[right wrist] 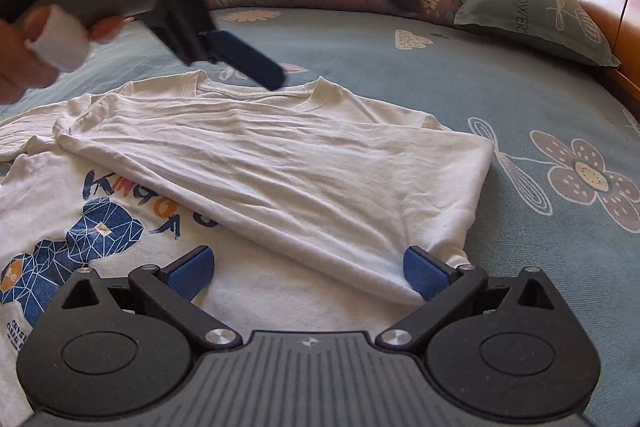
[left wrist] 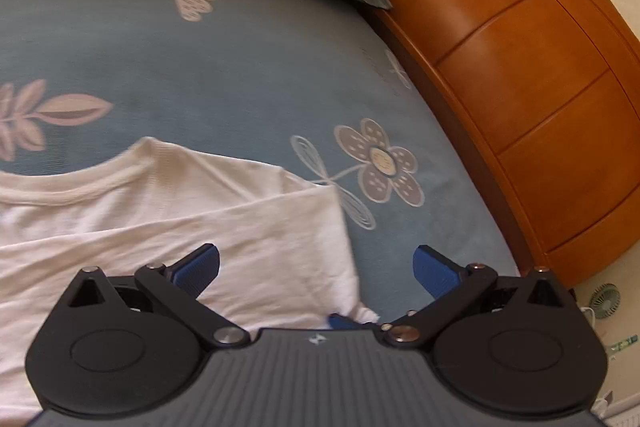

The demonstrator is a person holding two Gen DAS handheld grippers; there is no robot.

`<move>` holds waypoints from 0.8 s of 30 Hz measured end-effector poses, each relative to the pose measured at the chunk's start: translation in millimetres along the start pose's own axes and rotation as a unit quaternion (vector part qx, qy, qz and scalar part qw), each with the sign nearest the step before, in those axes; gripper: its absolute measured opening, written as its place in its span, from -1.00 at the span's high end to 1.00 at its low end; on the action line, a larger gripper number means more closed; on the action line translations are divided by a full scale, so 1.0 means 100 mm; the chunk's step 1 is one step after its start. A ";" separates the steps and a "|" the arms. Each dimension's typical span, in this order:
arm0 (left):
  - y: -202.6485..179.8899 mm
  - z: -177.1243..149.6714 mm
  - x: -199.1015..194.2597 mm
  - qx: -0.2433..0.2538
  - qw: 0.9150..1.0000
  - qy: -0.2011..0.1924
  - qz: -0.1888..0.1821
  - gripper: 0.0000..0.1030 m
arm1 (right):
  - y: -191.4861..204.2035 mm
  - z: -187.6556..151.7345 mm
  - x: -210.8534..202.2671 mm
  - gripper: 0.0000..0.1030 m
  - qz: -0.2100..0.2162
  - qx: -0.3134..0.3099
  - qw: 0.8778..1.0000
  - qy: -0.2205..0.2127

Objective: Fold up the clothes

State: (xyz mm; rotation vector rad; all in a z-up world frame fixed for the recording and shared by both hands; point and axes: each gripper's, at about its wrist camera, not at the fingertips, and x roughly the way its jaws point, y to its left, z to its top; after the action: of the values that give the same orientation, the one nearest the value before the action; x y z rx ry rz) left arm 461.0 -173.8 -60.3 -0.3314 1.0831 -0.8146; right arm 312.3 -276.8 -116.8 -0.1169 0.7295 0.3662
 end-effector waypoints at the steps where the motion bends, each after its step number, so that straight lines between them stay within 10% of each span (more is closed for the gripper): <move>1: -0.05 0.03 0.17 0.004 1.000 0.017 -0.008 -0.99 | 0.00 -0.01 -0.01 -1.00 0.002 -0.002 1.000 -0.001; 6: -0.24 0.03 0.82 0.035 0.996 0.078 0.002 -0.98 | -0.03 -0.04 -0.03 -1.00 0.012 -0.012 1.000 -0.003; 12: -0.37 0.15 1.13 0.040 0.997 0.062 -0.015 -0.99 | -0.06 -0.05 -0.05 -1.00 0.018 -0.016 1.000 -0.005; 24: -0.49 0.01 0.95 0.046 0.996 0.078 -0.023 -0.98 | -0.09 -0.02 -0.04 -1.00 0.015 -0.017 1.000 -0.002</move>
State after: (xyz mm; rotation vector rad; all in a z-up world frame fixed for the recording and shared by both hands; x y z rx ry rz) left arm 462.1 -275.8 -92.1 -0.2190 1.1814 -0.9413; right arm 311.6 -287.1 -116.2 -0.1372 0.7221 0.4082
